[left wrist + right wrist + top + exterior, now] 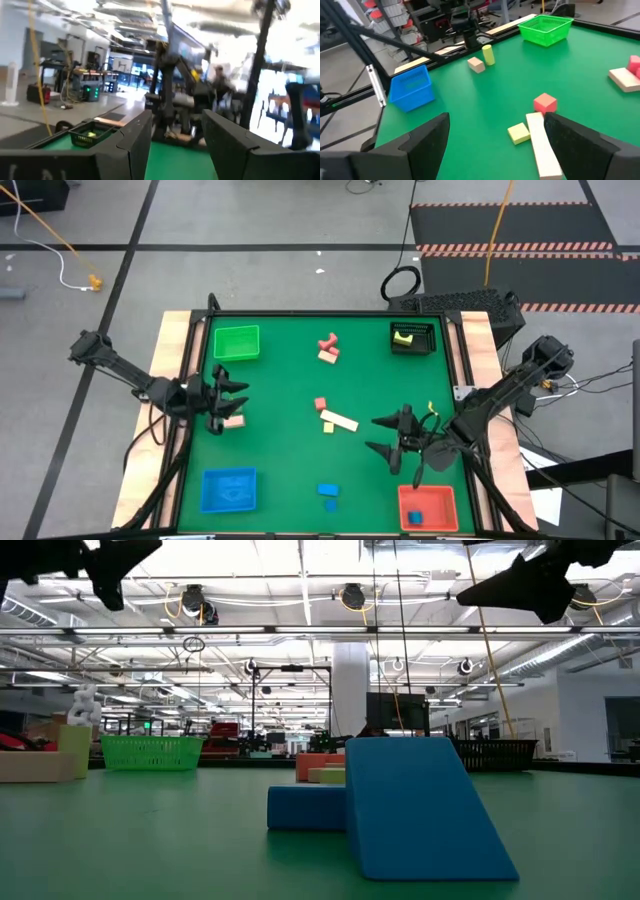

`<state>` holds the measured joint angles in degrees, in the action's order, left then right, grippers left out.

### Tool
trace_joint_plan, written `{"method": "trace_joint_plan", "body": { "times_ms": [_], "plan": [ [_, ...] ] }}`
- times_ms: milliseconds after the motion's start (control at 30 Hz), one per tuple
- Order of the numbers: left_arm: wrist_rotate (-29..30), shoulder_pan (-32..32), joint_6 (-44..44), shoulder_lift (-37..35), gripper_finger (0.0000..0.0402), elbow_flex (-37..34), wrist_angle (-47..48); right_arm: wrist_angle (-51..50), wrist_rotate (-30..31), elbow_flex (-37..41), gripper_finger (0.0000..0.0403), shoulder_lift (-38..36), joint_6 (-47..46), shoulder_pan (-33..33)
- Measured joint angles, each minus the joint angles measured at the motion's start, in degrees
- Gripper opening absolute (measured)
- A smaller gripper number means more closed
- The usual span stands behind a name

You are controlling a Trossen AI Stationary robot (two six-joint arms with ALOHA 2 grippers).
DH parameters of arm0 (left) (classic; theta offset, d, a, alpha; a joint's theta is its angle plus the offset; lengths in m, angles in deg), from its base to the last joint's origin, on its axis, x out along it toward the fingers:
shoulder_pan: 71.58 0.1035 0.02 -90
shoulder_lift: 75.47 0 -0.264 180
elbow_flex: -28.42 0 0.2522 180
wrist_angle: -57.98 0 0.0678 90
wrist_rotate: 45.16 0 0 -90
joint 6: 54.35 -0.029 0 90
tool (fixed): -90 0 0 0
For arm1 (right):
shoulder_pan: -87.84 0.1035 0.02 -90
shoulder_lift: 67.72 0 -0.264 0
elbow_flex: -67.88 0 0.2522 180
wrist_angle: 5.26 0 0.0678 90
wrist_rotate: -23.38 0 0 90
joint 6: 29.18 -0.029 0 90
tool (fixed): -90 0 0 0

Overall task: Sort & place blocks by color
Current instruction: Put the left green block into the black bin

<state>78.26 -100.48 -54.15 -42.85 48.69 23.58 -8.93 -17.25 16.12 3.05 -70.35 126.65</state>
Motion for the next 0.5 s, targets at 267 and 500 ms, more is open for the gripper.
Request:
{"method": "trace_joint_plan", "body": {
  "times_ms": [267,500],
  "plan": [
    [5.46,0.00,10.55,1.62,0.0177,8.27,19.63,0.00,-0.13,0.00,0.0313,0.00,0.33,-3.26],
    [5.66,-0.09,33.00,8.94,0.0177,19.43,47.81,0.15,-6.75,0.00,0.0313,0.01,1.40,-7.17]
  ]
}}
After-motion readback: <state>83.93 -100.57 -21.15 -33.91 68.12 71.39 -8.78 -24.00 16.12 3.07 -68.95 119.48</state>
